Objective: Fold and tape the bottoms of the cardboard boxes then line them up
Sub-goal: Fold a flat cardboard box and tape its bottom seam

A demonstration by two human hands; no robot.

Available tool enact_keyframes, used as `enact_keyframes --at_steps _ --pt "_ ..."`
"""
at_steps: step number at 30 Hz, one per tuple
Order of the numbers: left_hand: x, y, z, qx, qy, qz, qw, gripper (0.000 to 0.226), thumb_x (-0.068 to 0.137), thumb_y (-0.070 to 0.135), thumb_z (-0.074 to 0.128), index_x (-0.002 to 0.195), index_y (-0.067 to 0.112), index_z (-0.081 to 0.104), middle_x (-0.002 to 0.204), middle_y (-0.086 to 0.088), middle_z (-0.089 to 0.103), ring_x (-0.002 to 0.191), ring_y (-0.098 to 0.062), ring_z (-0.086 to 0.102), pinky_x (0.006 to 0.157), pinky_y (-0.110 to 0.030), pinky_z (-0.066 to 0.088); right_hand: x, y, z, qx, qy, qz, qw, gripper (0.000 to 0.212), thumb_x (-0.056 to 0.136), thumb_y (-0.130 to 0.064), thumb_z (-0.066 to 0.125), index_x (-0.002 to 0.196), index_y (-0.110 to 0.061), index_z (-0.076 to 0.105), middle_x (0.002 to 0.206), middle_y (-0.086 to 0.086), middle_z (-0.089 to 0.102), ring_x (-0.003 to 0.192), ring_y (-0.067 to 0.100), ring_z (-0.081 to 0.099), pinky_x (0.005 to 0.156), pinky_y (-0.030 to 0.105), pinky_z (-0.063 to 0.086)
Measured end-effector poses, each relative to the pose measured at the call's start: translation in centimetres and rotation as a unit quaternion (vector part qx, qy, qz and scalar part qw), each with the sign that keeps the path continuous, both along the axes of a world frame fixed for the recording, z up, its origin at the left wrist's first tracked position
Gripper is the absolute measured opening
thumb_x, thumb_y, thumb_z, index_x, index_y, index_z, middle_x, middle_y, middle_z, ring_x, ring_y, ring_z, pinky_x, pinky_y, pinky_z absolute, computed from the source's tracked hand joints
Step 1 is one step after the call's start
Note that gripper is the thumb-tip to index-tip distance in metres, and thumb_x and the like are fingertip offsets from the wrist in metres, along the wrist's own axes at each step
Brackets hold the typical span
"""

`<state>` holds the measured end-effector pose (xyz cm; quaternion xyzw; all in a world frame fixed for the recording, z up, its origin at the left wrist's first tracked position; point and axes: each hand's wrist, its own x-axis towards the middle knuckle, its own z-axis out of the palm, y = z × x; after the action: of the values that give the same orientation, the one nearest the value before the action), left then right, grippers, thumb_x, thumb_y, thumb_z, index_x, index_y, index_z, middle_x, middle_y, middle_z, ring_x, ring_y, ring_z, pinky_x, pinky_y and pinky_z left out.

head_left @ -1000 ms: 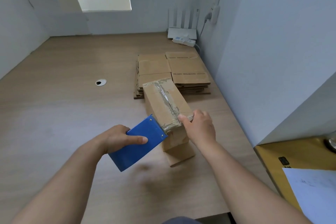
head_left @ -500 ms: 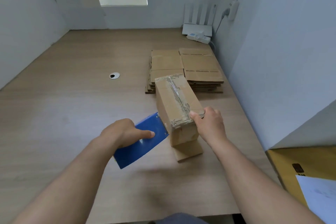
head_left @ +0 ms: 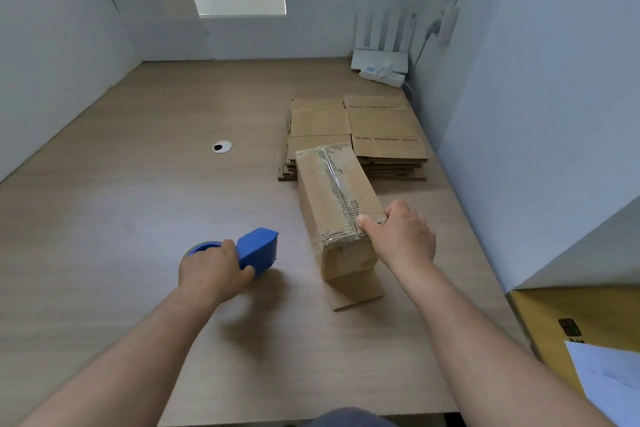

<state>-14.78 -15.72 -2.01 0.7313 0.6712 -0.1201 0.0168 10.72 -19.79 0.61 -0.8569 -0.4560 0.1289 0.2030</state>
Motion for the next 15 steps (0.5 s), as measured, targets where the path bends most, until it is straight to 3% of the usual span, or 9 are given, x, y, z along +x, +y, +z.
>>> enact_keyframes --at_steps 8,10,11,13,15 --pt "-0.8 -1.7 -3.9 -0.023 -0.009 0.022 0.999 0.044 0.095 0.052 0.038 0.122 0.017 0.045 0.109 0.003 0.065 0.099 -0.018 0.062 0.070 -0.026 0.040 0.3 -0.2 0.3 -0.007 -0.043 0.027 0.999 0.050 0.083 -0.063 0.054 0.102 -0.016 0.056 0.110 0.004 0.064 0.109 0.026 0.049 0.089 0.037 0.036" --pt "0.1 -2.0 -3.2 0.029 -0.045 0.040 0.998 0.044 0.091 0.048 0.046 0.120 0.015 0.047 0.116 -0.001 0.062 0.104 -0.022 0.059 0.077 -0.030 0.040 0.4 -0.4 0.2 -0.005 -0.035 0.035 0.999 0.050 0.083 -0.062 0.053 0.101 -0.016 0.055 0.109 0.004 0.063 0.107 0.026 0.050 0.086 0.036 0.038" --pt "1.0 -2.4 -2.8 0.075 -0.113 0.040 0.990 0.045 0.091 0.041 0.052 0.124 0.011 0.048 0.122 -0.006 0.059 0.109 -0.026 0.056 0.083 -0.033 0.041 0.5 -0.4 0.2 -0.004 -0.032 0.038 0.999 0.050 0.084 -0.062 0.053 0.101 -0.016 0.055 0.109 0.004 0.063 0.106 0.026 0.050 0.086 0.036 0.038" --pt "3.7 -3.8 -1.4 0.123 -0.324 0.021 0.938 0.048 0.092 0.023 0.056 0.135 0.004 0.046 0.133 -0.012 0.053 0.121 -0.031 0.048 0.099 -0.038 0.037 0.6 -0.5 0.2 0.001 -0.022 0.038 0.999 0.048 0.083 -0.061 0.055 0.100 -0.016 0.054 0.109 0.004 0.063 0.105 0.027 0.050 0.084 0.035 0.039" --pt "6.8 -5.6 0.5 0.083 -0.462 0.000 0.883 0.049 0.097 0.023 0.049 0.143 0.011 0.039 0.142 -0.004 0.046 0.132 -0.021 0.041 0.111 -0.033 0.030 0.6 -0.5 0.2 0.005 -0.011 0.040 0.999 0.046 0.083 -0.060 0.056 0.097 -0.017 0.052 0.108 0.005 0.062 0.104 0.027 0.050 0.082 0.034 0.038"
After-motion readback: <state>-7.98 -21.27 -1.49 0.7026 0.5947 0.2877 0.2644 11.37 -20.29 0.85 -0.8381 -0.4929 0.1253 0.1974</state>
